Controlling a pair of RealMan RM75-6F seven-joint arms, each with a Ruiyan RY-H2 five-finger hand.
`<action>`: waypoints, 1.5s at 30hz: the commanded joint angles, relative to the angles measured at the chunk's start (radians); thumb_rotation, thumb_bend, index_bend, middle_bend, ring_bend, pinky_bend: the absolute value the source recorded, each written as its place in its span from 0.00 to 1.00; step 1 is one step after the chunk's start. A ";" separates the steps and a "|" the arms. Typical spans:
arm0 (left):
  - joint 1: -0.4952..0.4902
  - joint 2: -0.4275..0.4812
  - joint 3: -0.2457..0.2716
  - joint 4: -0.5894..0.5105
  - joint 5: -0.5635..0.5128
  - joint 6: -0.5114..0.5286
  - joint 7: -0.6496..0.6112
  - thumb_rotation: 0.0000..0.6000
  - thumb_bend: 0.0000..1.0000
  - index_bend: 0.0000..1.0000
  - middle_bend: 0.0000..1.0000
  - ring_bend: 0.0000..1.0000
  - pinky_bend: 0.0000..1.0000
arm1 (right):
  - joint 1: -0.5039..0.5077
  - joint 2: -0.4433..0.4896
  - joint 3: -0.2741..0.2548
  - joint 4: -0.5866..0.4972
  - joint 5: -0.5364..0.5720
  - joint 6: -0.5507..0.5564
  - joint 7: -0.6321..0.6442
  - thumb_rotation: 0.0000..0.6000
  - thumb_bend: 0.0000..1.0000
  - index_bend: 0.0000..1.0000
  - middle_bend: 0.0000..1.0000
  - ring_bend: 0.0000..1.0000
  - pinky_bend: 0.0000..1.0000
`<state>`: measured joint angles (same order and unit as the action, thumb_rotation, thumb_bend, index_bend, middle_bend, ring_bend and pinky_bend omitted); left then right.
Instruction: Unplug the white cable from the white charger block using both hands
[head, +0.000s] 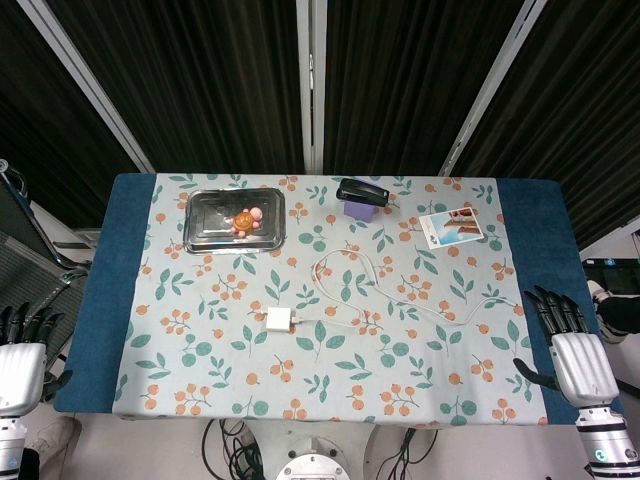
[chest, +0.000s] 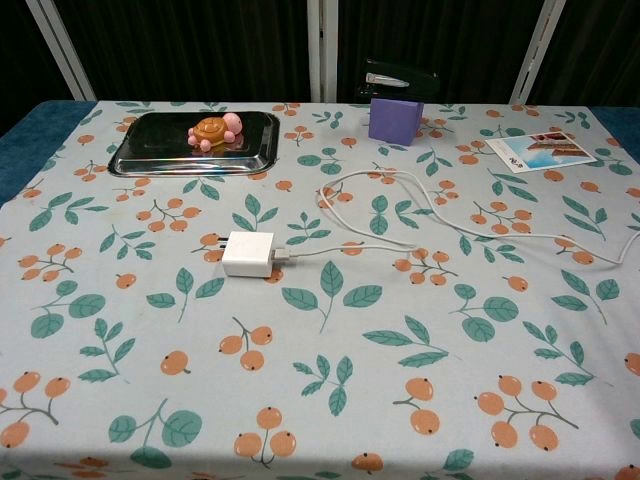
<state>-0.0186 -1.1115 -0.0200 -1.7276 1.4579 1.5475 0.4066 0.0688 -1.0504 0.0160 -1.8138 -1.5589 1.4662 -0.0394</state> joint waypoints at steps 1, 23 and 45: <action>-0.004 -0.001 -0.003 0.006 -0.003 -0.007 -0.002 1.00 0.03 0.20 0.15 0.03 0.00 | 0.006 -0.002 0.004 -0.008 0.004 -0.008 -0.009 1.00 0.10 0.00 0.00 0.00 0.00; -0.317 -0.111 -0.123 -0.050 0.004 -0.339 0.070 1.00 0.03 0.20 0.15 0.03 0.00 | 0.014 0.006 0.005 -0.013 0.001 -0.018 -0.002 1.00 0.10 0.00 0.00 0.00 0.00; -0.628 -0.604 -0.161 0.151 -0.357 -0.523 0.402 1.00 0.15 0.34 0.30 0.19 0.00 | 0.017 0.004 0.001 0.011 0.029 -0.044 0.018 1.00 0.10 0.00 0.00 0.00 0.00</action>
<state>-0.6339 -1.6975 -0.1823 -1.5925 1.1161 1.0140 0.7933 0.0860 -1.0464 0.0170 -1.8033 -1.5302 1.4220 -0.0217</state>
